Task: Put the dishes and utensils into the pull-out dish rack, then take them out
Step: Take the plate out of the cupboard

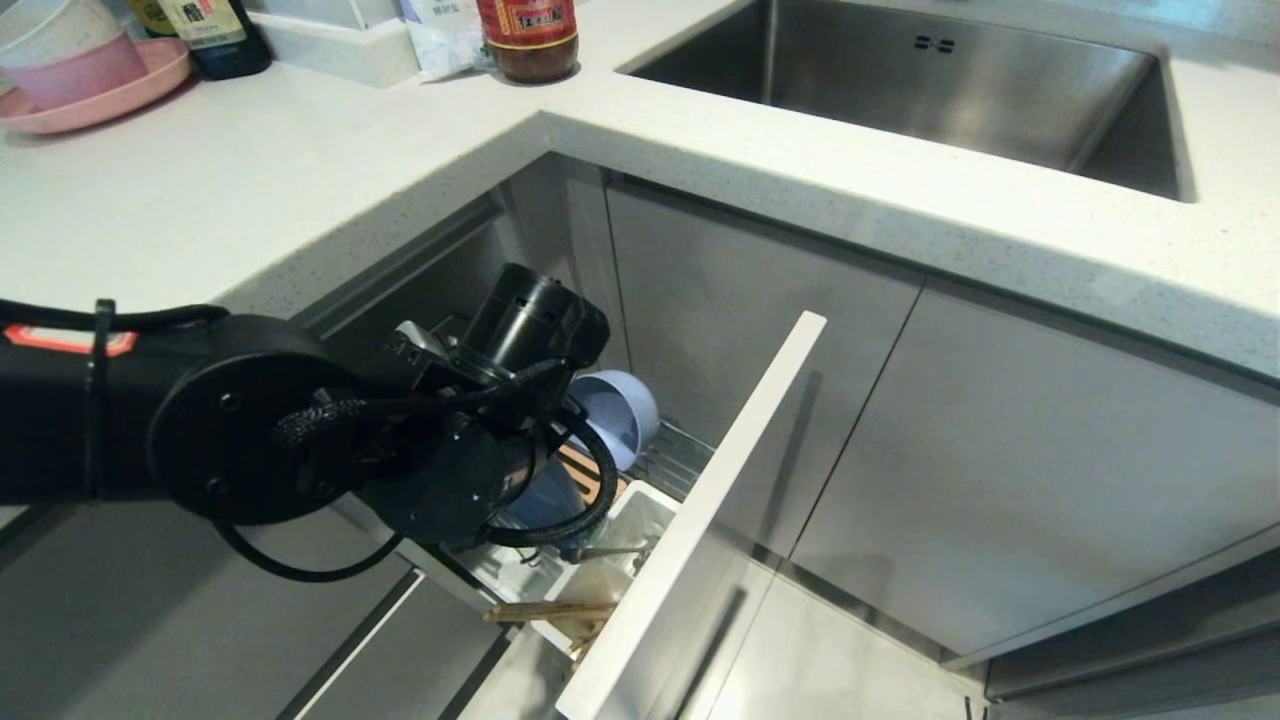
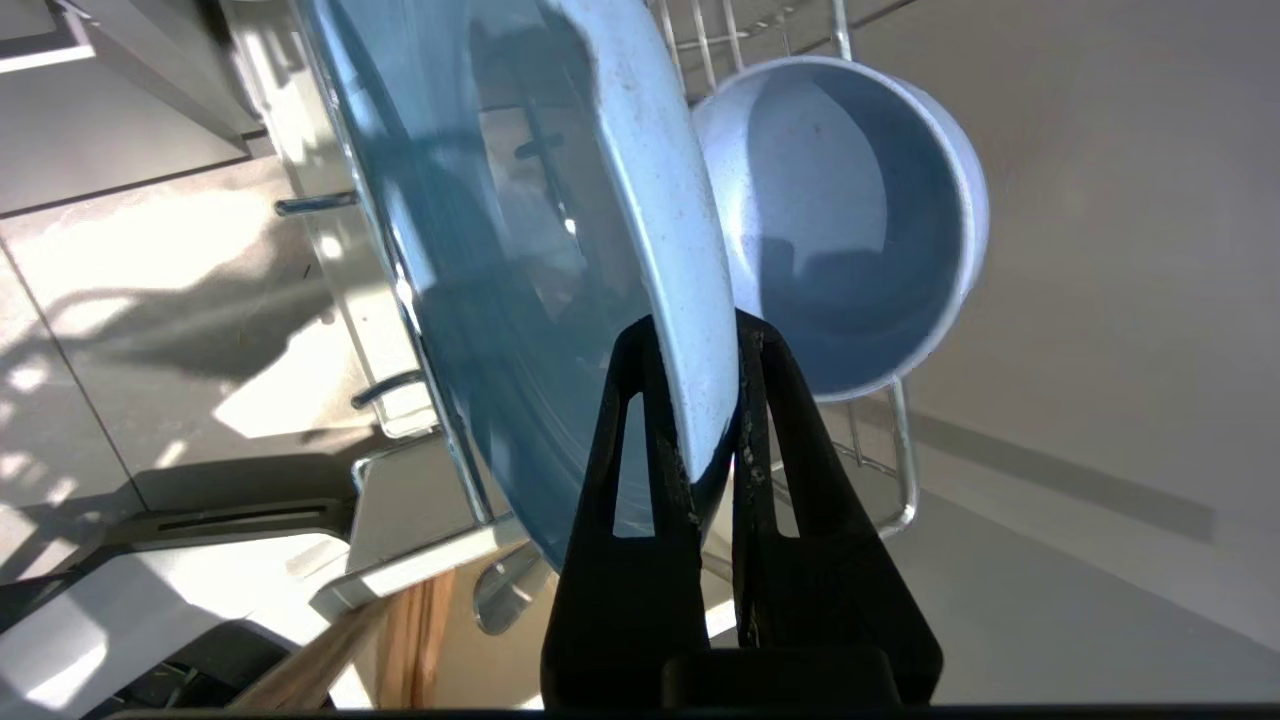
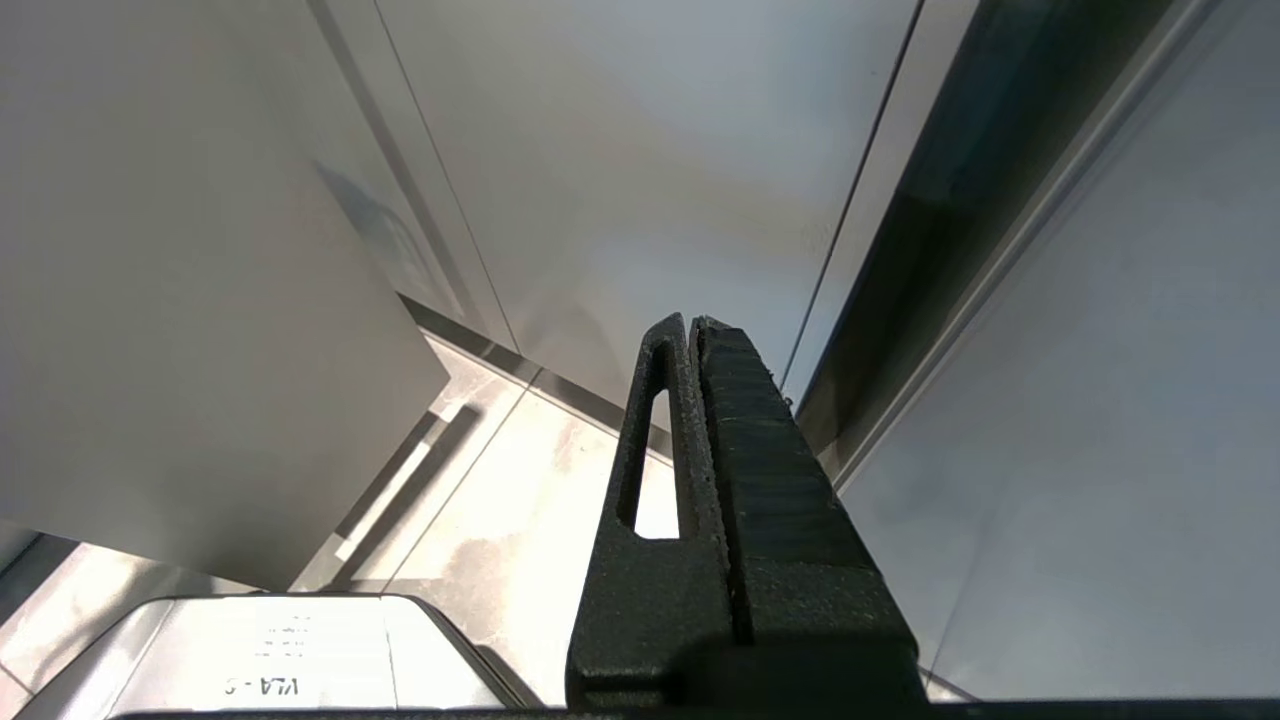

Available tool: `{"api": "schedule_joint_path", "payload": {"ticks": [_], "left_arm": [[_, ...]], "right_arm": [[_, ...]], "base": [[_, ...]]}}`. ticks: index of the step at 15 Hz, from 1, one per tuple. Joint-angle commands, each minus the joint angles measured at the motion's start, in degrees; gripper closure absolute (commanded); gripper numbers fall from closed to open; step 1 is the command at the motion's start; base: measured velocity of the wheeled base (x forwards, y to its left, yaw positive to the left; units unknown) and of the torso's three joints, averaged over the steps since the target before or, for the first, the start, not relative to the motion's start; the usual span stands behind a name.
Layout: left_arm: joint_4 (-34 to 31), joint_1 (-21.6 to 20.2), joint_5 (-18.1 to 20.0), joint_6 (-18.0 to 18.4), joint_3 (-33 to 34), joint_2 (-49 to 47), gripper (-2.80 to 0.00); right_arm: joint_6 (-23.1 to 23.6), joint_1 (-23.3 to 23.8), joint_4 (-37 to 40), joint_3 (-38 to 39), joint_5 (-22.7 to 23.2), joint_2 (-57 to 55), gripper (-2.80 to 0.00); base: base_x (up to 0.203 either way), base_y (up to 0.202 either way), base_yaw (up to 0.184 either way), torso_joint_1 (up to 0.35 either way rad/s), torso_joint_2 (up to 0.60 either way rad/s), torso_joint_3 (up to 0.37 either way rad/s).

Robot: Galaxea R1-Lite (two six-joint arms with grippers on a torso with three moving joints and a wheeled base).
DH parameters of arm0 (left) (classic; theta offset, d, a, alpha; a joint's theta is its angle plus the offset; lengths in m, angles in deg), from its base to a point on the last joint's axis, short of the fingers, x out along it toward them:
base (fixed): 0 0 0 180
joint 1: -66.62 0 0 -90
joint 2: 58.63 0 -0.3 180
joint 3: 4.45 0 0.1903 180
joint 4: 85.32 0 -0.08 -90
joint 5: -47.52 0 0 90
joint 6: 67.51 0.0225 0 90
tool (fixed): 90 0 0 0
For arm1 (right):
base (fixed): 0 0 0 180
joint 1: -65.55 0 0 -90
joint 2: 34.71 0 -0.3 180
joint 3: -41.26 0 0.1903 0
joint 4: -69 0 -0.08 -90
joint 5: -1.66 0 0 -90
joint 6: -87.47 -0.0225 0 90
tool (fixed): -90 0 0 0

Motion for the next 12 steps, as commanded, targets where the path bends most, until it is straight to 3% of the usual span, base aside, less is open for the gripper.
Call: {"api": "schedule_joint_path", "payload": {"ticks": [1,7,12], "left_arm": [[0.0,1.5,-0.8,-0.3,-0.4,1.8,0.0],[2.3,4.2,-3.0,0.8,-1.4,5.0,0.0],[7.6,7.6,-3.1,5.9,-1.3,11.0,0.0]], "right_arm": [[0.0,0.0,0.0,0.1,0.0,0.1,0.0],[0.0,0.0,0.0,0.1,0.0,0.1,0.0],[0.0,0.0,0.0,0.1,0.0,0.1,0.0]], "base": [[0.0,0.0,0.0,0.0,0.0,0.0],[0.0,0.0,0.0,0.0,0.0,0.0],[0.0,0.0,0.0,0.0,0.0,0.0]]}}
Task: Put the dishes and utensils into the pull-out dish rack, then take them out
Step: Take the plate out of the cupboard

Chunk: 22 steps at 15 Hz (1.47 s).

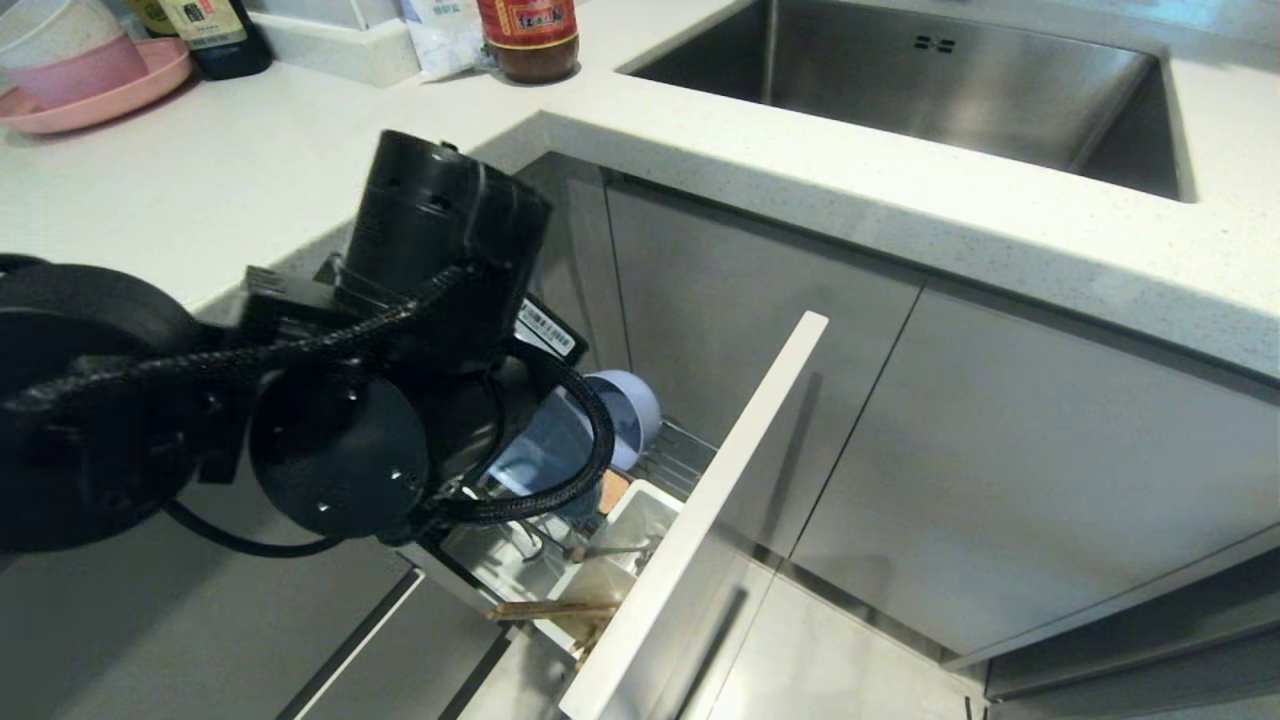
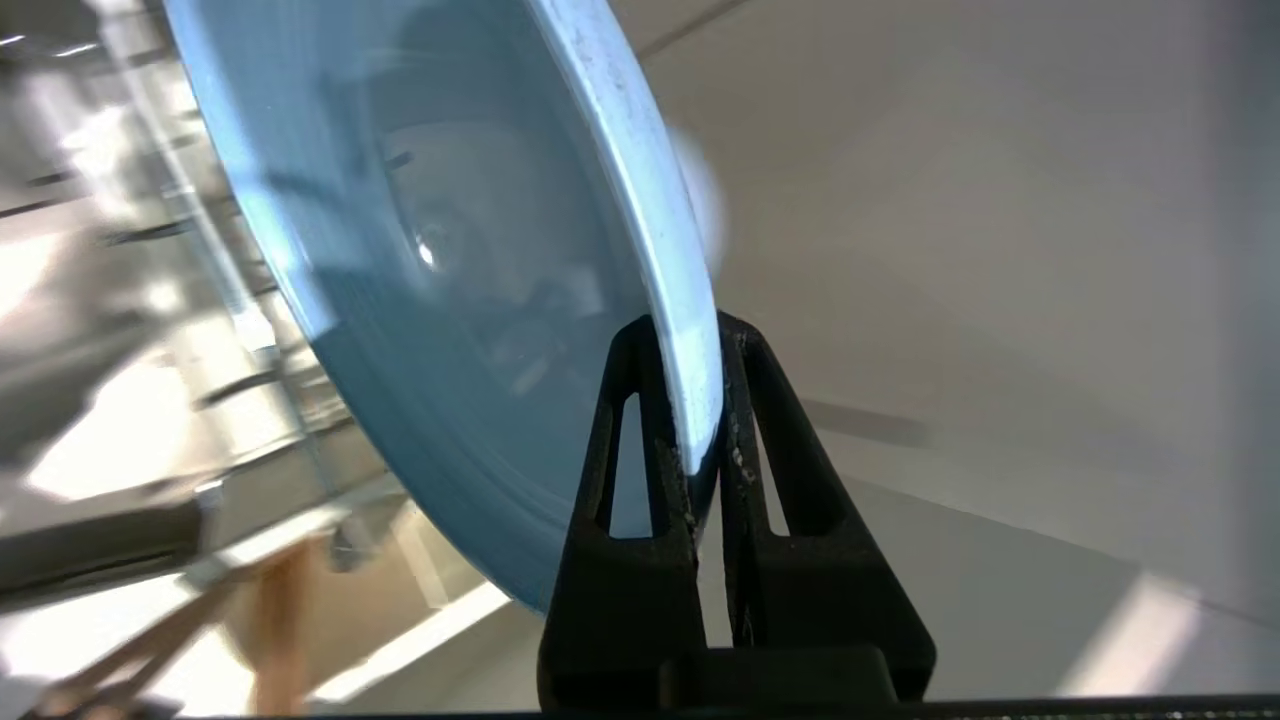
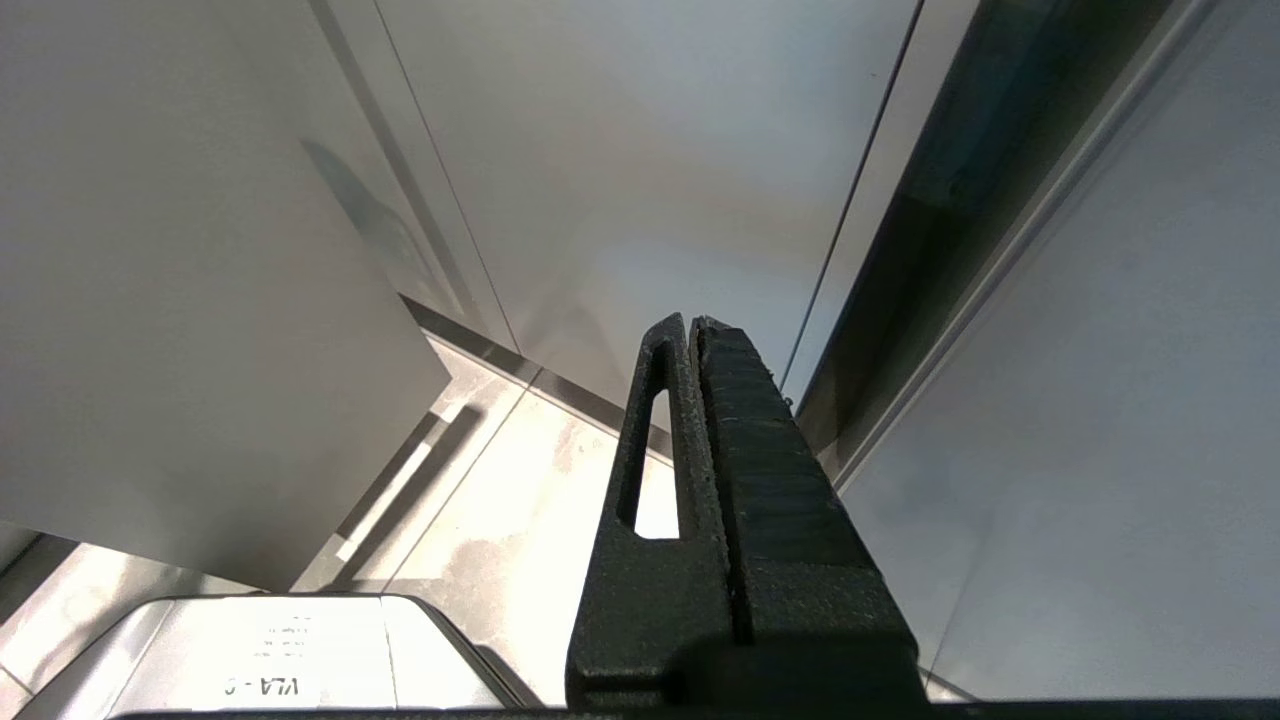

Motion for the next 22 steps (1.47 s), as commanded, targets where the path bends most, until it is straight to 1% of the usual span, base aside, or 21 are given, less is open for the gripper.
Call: {"api": "schedule_joint_path", "payload": {"ticks": [1,2,4,6,8,10,12,13,14,15,16,17,20,21,22], "left_arm": [[1.6,2.8,-0.2,1.5,0.0,5.2,0.0],[2.3,4.0,-0.2,3.0,-0.1,7.2,0.0],[5.9,6.4,-0.1,7.4,0.0,11.5,0.0],[10.9,8.4,-0.1,12.6,0.1,15.4,0.0],[17.2,9.7,0.0,18.7,0.3,19.2,0.0],[25.6,10.1,0.5,26.3,0.8,22.9,0.0],[33.8,10.2,2.4,34.1,1.5,25.8,0.0],[37.0,10.0,3.6,37.9,2.0,27.1,0.0],[38.7,9.3,4.3,41.0,2.4,27.9,0.0],[39.5,7.6,4.7,43.2,2.5,28.5,0.0],[40.0,4.7,5.3,45.4,2.5,29.1,0.0],[40.3,1.1,7.2,47.5,2.6,29.9,0.0],[40.0,-11.8,14.8,52.8,2.9,33.0,0.0],[39.5,-15.9,16.8,54.4,2.9,33.7,0.0],[38.6,-20.9,18.3,56.0,2.9,34.2,0.0]], "right_arm": [[0.0,0.0,0.0,0.1,0.0,0.1,0.0],[0.0,0.0,0.0,0.1,0.0,0.1,0.0],[0.0,0.0,0.0,0.1,0.0,0.2,0.0],[0.0,0.0,0.0,0.1,0.0,0.2,0.0],[0.0,0.0,0.0,0.1,0.0,0.1,0.0],[0.0,0.0,0.0,0.1,0.0,0.1,0.0],[0.0,0.0,0.0,0.1,0.0,0.1,0.0],[0.0,0.0,0.0,0.1,0.0,0.1,0.0],[0.0,0.0,0.0,0.1,0.0,0.1,0.0],[0.0,0.0,0.0,0.1,0.0,0.1,0.0],[0.0,0.0,0.0,0.1,0.0,0.1,0.0],[0.0,0.0,0.0,0.1,0.0,0.1,0.0],[0.0,0.0,0.0,0.1,0.0,0.1,0.0],[0.0,0.0,0.0,0.1,0.0,0.2,0.0],[0.0,0.0,0.0,0.1,0.0,0.1,0.0]], "base": [[0.0,0.0,0.0,0.0,0.0,0.0],[0.0,0.0,0.0,0.0,0.0,0.0],[0.0,0.0,0.0,0.0,0.0,0.0],[0.0,0.0,0.0,0.0,0.0,0.0],[0.0,0.0,0.0,0.0,0.0,0.0],[0.0,0.0,0.0,0.0,0.0,0.0],[0.0,0.0,0.0,0.0,0.0,0.0],[0.0,0.0,0.0,0.0,0.0,0.0],[0.0,0.0,0.0,0.0,0.0,0.0],[0.0,0.0,0.0,0.0,0.0,0.0],[0.0,0.0,0.0,0.0,0.0,0.0],[0.0,0.0,0.0,0.0,0.0,0.0],[0.0,0.0,0.0,0.0,0.0,0.0],[0.0,0.0,0.0,0.0,0.0,0.0],[0.0,0.0,0.0,0.0,0.0,0.0]]}}
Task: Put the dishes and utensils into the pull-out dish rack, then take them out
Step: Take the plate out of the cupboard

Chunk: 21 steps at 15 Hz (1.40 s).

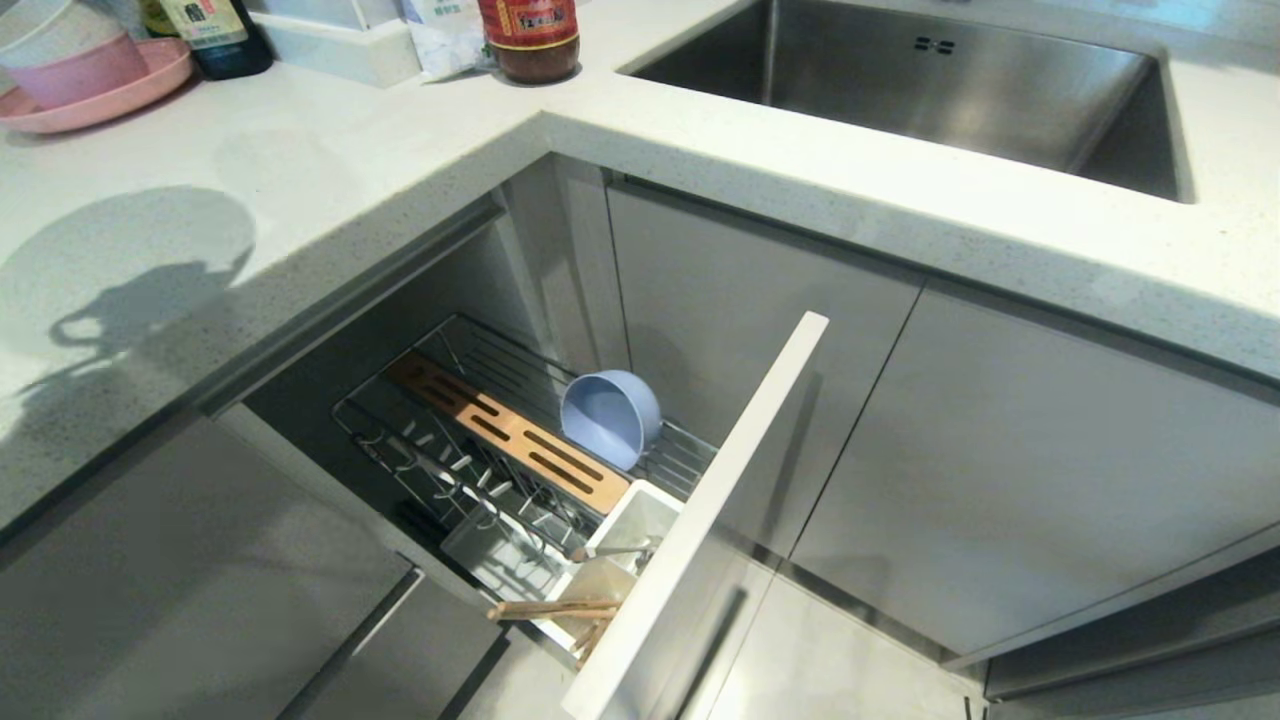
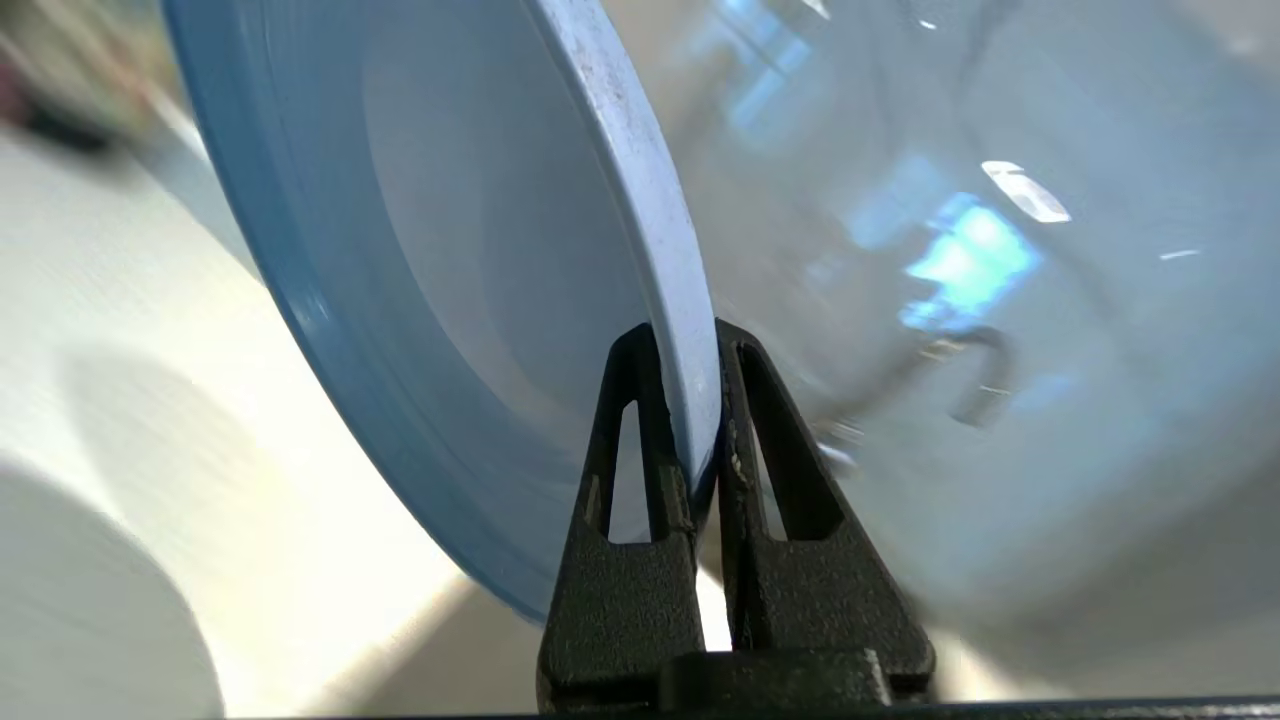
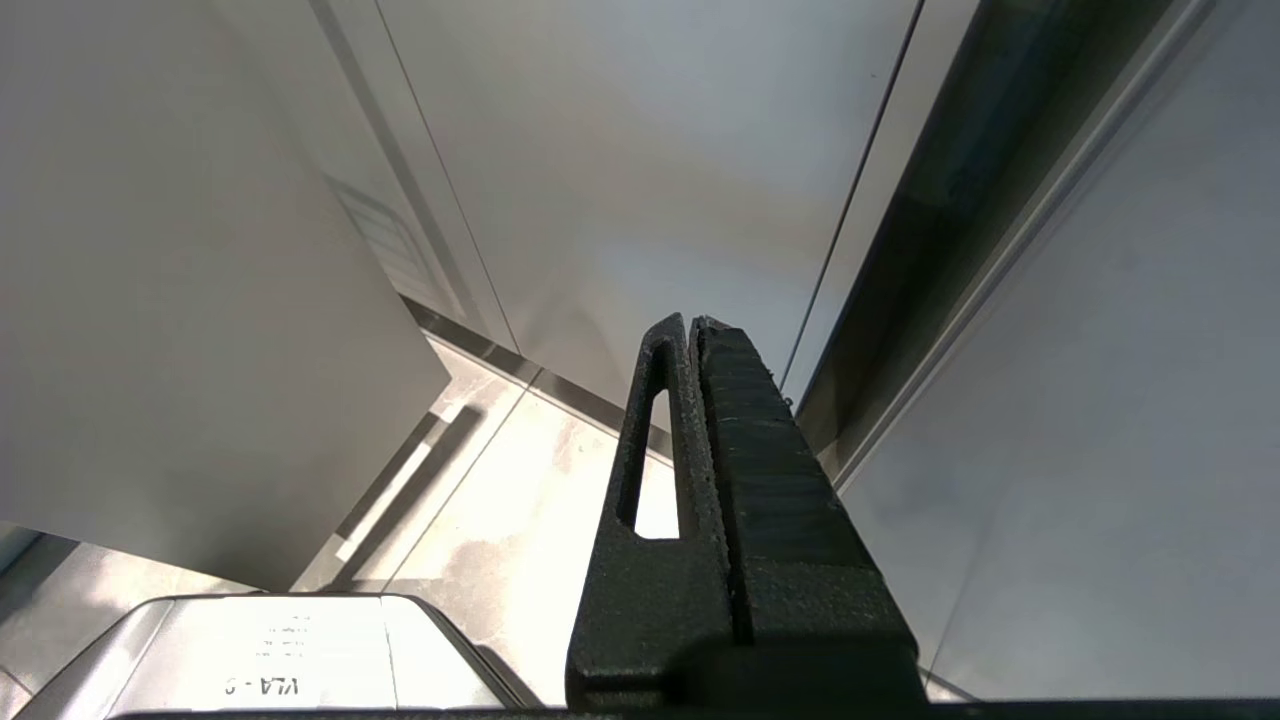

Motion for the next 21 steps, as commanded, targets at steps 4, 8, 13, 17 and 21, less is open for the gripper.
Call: {"api": "schedule_joint_path", "payload": {"ticks": [4,8,13,17,21], "left_arm": [[-9.3,-28.0,5.0,6.7,0.0,2.3,0.0],[-21.0,-46.5,6.1,15.5,-0.3,1.9,0.0],[-39.8,-53.7,13.7,21.6,-10.2,1.5,0.0],[-60.4,-58.2,21.2,26.6,-28.6,-3.5,0.0],[-74.3,-59.4,23.0,28.9,-40.0,-11.8,0.0]], "right_arm": [[0.0,0.0,0.0,0.1,0.0,0.1,0.0],[0.0,0.0,0.0,0.1,0.0,0.1,0.0],[0.1,0.0,0.0,0.1,0.0,0.1,0.0],[0.0,0.0,0.0,0.1,0.0,0.1,0.0],[0.0,0.0,0.0,0.1,0.0,0.1,0.0]], "base": [[0.0,0.0,0.0,0.0,0.0,0.0],[0.0,0.0,0.0,0.0,0.0,0.0],[0.0,0.0,0.0,0.0,0.0,0.0],[0.0,0.0,0.0,0.0,0.0,0.0],[0.0,0.0,0.0,0.0,0.0,0.0]]}}
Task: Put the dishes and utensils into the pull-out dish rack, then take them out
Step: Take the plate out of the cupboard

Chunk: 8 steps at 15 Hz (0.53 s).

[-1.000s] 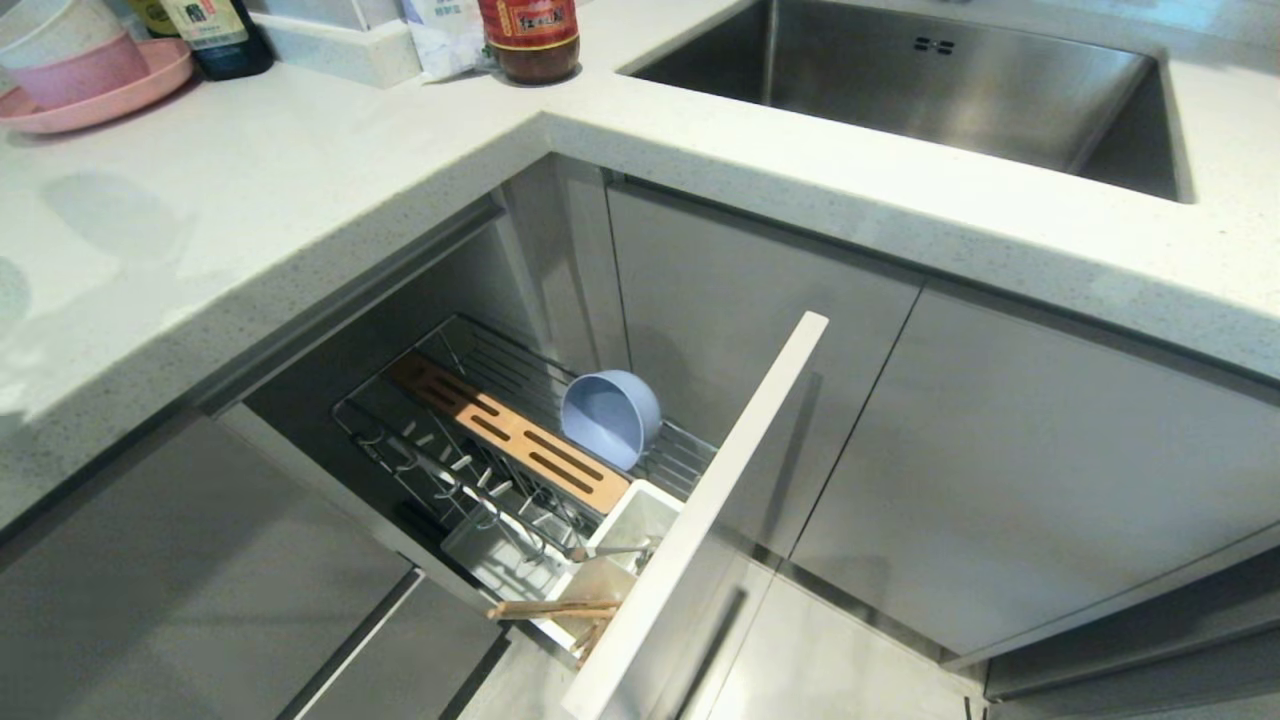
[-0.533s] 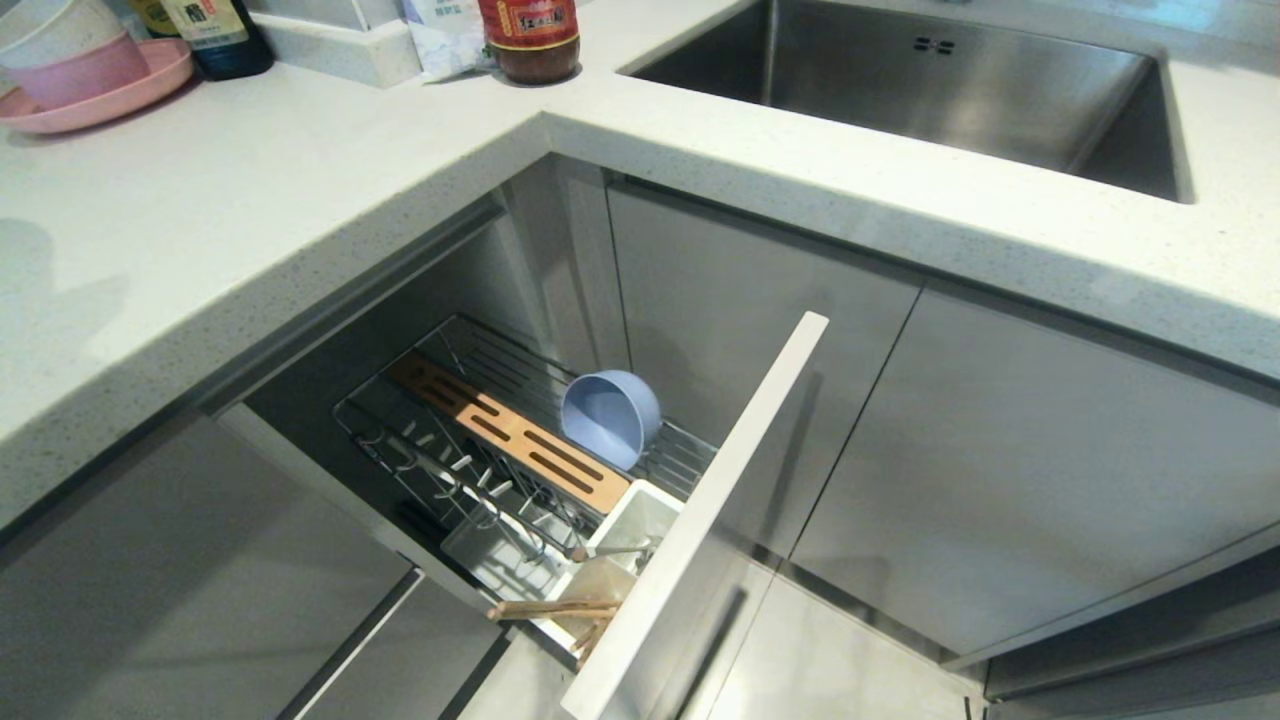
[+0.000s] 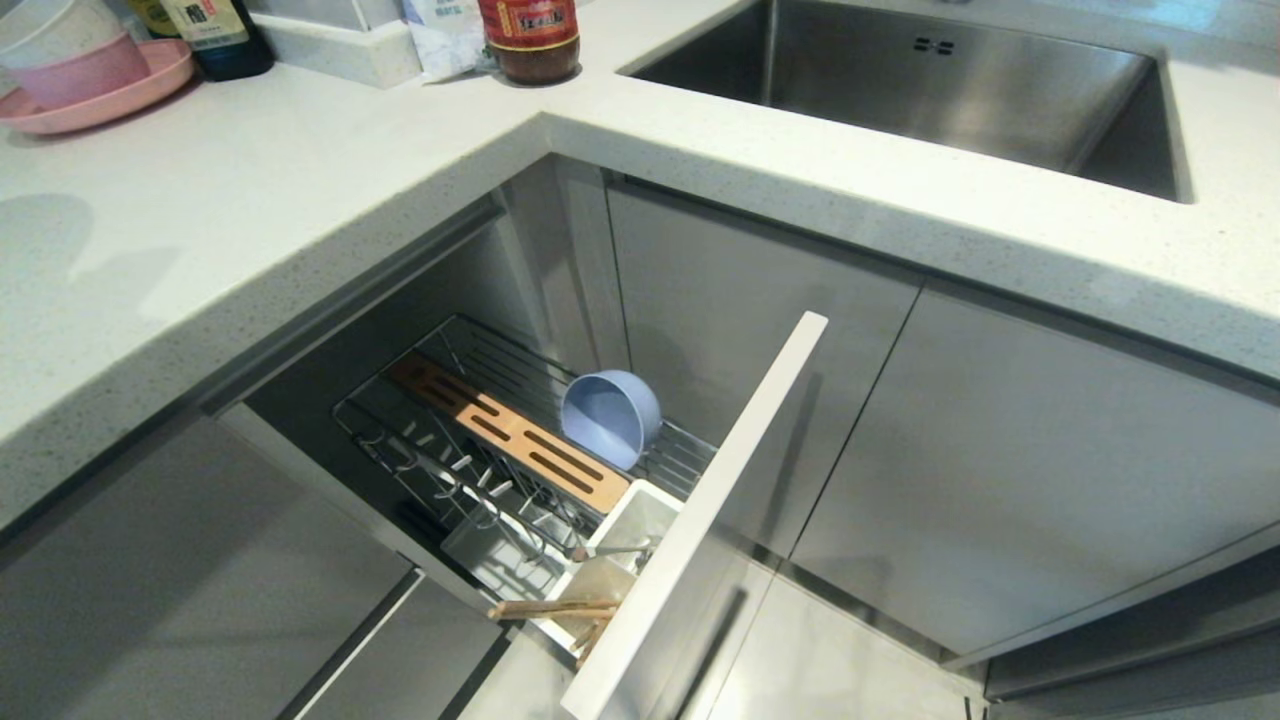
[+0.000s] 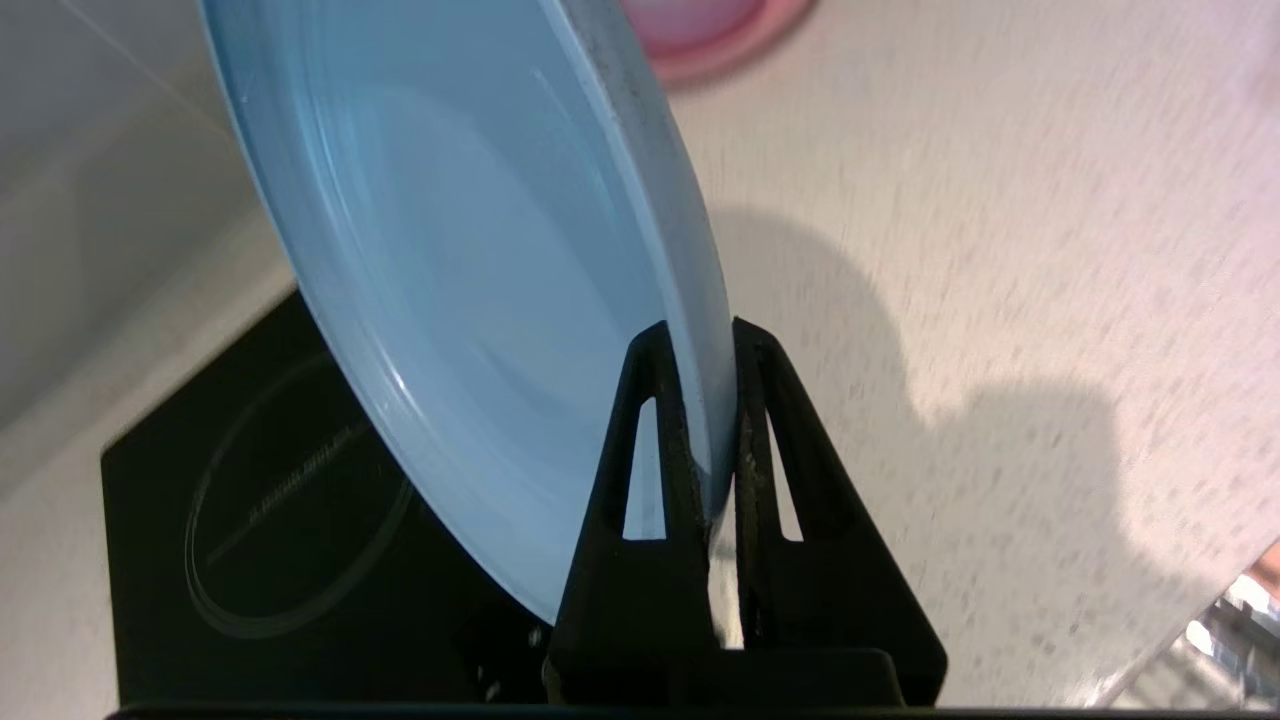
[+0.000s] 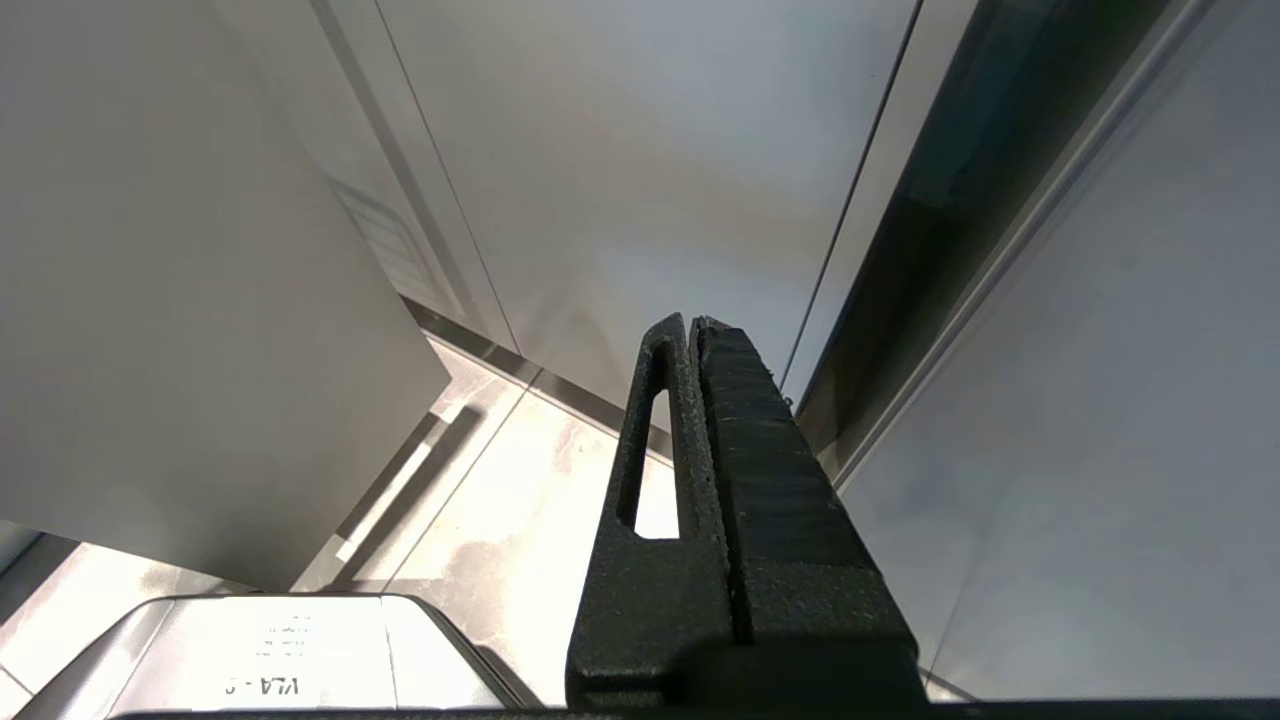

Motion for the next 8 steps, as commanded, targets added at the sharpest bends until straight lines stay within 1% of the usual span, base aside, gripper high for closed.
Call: {"api": "schedule_joint_path", "payload": {"ticks": [1,3,5,7,8], "left_arm": [[-4.6,0.2,0.0,0.4,-3.7,-6.0,0.0],[-10.4,0.5,0.1,1.1,-4.9,-7.4,0.0],[-14.6,0.5,0.3,2.1,-5.1,-8.0,0.0],[-15.3,0.8,0.3,2.2,-5.2,-9.0,0.0],[-15.1,1.8,0.3,2.2,-5.2,-9.3,0.0]], "right_arm": [[0.0,0.0,0.0,0.1,0.0,0.1,0.0],[0.0,0.0,0.0,0.1,0.0,0.2,0.0],[0.0,0.0,0.0,0.1,0.0,0.1,0.0],[0.0,0.0,0.0,0.1,0.0,0.1,0.0],[0.0,0.0,0.0,0.1,0.0,0.1,0.0]], "base": [[0.0,0.0,0.0,0.0,0.0,0.0],[0.0,0.0,0.0,0.0,0.0,0.0],[0.0,0.0,0.0,0.0,0.0,0.0],[0.0,0.0,0.0,0.0,0.0,0.0],[0.0,0.0,0.0,0.0,0.0,0.0]]}}
